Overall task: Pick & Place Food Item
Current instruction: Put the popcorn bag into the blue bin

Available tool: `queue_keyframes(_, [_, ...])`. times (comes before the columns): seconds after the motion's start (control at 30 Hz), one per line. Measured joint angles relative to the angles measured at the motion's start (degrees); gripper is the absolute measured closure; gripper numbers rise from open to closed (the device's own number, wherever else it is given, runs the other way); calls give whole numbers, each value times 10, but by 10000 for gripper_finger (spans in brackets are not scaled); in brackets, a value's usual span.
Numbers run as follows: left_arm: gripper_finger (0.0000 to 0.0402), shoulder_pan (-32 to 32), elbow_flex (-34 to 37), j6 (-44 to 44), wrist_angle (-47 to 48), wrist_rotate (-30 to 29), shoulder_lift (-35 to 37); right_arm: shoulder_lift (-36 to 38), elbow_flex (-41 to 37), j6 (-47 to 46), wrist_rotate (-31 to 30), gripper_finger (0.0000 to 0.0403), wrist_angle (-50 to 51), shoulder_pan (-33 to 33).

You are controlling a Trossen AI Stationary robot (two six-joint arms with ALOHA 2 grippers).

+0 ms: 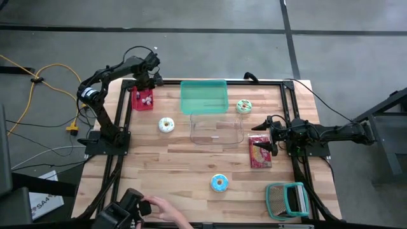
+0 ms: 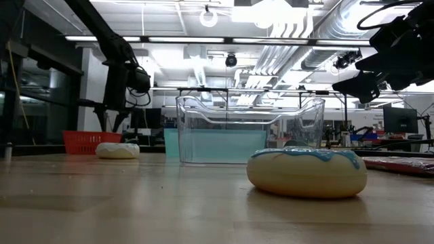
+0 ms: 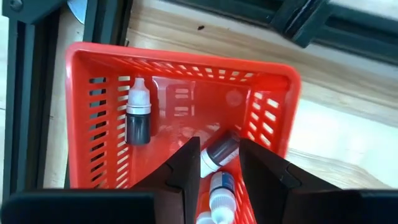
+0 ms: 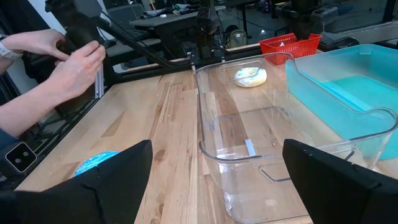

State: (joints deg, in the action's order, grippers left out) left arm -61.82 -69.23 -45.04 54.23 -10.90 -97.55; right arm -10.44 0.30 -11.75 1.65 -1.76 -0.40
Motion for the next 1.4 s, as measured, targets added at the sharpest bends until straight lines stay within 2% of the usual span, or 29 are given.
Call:
queue_keyframes(0.33, [297, 4, 0, 0, -1, 5, 62, 0, 0, 0, 0, 53, 0, 0])
queue_keyframes(0.67, [297, 19, 0, 2, -1, 9, 68, 0, 0, 0, 0, 53, 0, 0])
queue_keyframes(0.83, [297, 38, 0, 54, -1, 40, 68, 0, 0, 0, 0, 53, 0, 0])
queue_keyframes(1.1, [297, 97, 0, 182, 2, 155, 68, 0, 0, 0, 0, 53, 0, 0])
queue_keyframes(1.4, [297, 202, -1, 217, 7, 165, 68, 0, 0, 0, 0, 53, 0, 0])
